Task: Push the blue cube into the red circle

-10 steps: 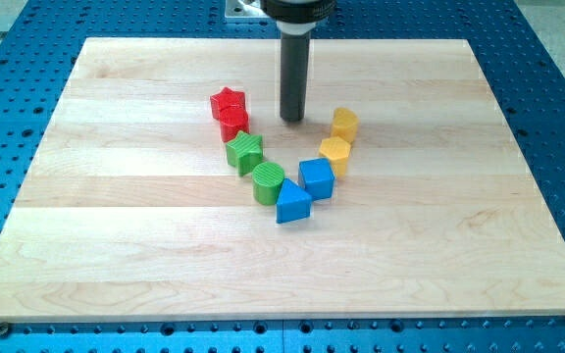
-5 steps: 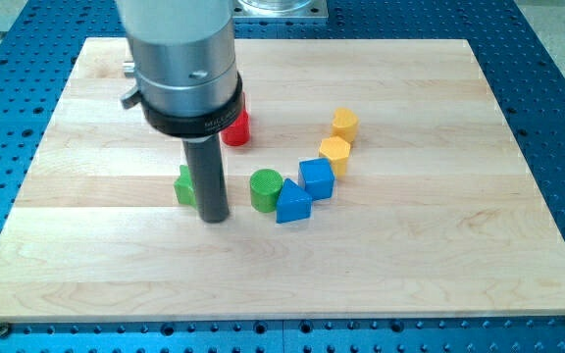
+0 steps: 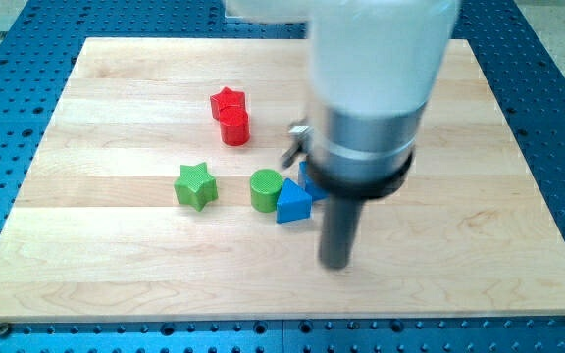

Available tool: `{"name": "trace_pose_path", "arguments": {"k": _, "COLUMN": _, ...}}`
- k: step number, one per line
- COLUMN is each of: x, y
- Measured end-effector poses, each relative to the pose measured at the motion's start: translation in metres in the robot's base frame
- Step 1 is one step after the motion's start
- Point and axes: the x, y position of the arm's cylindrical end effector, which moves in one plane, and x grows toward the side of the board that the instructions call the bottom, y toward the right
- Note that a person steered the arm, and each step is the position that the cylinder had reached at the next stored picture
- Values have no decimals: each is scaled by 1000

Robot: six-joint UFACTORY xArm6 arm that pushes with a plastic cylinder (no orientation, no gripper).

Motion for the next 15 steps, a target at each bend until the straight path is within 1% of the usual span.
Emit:
{"name": "trace_pose_path", "arguments": {"k": 1, "x": -18, "y": 5}}
{"name": "trace_pose_path", "arguments": {"k": 2, "x": -27, "y": -11}}
{"name": "trace_pose_path", "arguments": {"k": 3, "x": -67, "y": -24}}
{"name": "trace_pose_path", "arguments": {"k": 4, "x": -110, "y": -24}}
{"name": "trace_pose_path", "arguments": {"k": 5, "x": -140, "y": -40}}
{"name": "trace_pose_path", "arguments": {"k": 6, "x": -148, "y": -76}}
{"name": "trace_pose_path", "arguments": {"k": 7, "x": -148, "y": -84}}
{"name": "trace_pose_path", "arguments": {"k": 8, "x": -148, "y": -70}}
{"name": "trace_pose_path", "arguments": {"k": 9, "x": -121, "y": -61}}
{"name": "trace_pose_path", "arguments": {"k": 11, "x": -106, "y": -98}}
{"name": "trace_pose_path", "arguments": {"k": 13, "x": -107, "y": -108}}
{"name": "trace_pose_path", "arguments": {"k": 15, "x": -130, "y": -132}}
